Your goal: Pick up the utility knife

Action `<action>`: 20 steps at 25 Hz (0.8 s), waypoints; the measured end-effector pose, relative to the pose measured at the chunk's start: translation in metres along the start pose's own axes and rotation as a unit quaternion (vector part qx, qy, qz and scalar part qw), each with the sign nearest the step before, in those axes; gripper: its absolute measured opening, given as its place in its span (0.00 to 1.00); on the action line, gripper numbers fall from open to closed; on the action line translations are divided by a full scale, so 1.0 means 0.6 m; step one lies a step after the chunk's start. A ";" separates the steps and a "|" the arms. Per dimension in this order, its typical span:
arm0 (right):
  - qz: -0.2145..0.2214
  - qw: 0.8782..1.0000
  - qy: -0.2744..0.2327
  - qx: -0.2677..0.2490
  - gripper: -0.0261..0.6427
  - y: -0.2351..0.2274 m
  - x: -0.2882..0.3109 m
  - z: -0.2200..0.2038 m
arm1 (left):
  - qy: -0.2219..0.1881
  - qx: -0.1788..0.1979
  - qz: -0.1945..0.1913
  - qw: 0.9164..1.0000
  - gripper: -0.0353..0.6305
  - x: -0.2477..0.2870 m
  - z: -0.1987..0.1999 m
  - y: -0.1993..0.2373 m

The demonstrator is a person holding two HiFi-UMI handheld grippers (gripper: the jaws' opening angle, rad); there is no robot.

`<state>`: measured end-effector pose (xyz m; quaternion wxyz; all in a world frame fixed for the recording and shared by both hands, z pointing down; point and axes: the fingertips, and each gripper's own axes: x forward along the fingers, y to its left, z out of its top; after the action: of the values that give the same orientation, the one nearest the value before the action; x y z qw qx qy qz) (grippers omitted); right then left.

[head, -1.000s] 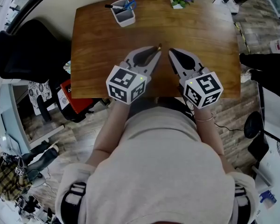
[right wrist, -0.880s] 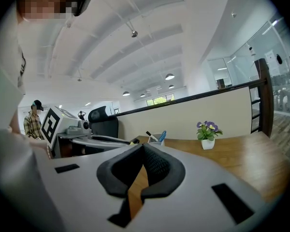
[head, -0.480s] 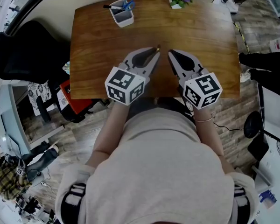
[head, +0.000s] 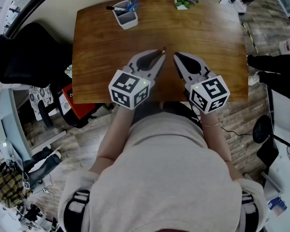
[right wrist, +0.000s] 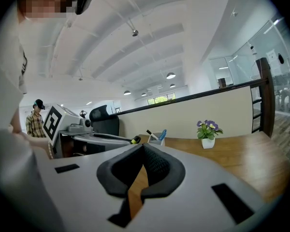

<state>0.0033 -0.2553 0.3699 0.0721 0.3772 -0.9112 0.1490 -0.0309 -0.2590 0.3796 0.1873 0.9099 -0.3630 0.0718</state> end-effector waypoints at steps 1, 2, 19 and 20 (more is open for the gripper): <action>0.001 1.000 0.000 0.000 0.06 0.000 0.000 0.000 | 0.000 0.000 -0.001 1.000 0.16 0.000 0.000 -0.001; 0.001 1.000 0.001 -0.001 0.06 0.001 0.000 0.000 | 0.001 0.000 -0.001 1.000 0.16 0.000 -0.001 -0.001; 0.003 1.000 0.001 -0.005 0.06 -0.005 0.001 -0.002 | 0.000 -0.010 0.001 1.000 0.16 0.006 -0.002 0.002; 0.003 1.000 0.002 -0.005 0.06 -0.005 0.002 -0.003 | 0.000 -0.011 0.001 1.000 0.16 0.007 -0.002 0.003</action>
<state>0.0045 -0.2577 0.3723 0.0749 0.3740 -0.9129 0.1456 -0.0292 -0.2623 0.3823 0.1974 0.9076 -0.3643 0.0682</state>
